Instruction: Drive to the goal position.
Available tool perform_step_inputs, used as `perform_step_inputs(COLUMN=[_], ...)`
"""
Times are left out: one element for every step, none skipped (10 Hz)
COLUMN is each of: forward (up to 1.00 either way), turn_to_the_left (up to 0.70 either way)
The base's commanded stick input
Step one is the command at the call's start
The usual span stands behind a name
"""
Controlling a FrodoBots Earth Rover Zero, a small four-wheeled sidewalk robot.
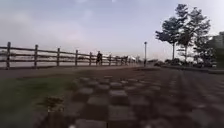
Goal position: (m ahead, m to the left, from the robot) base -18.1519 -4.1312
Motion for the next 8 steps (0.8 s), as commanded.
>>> perform_step_inputs(forward=[1.0,1.0,1.0,1.0,1.0,1.0,1.0,1.0], turn_to_the_left=[-0.07,-0.31,-0.31,-0.31,-0.31,-0.31,-0.31,-0.31])
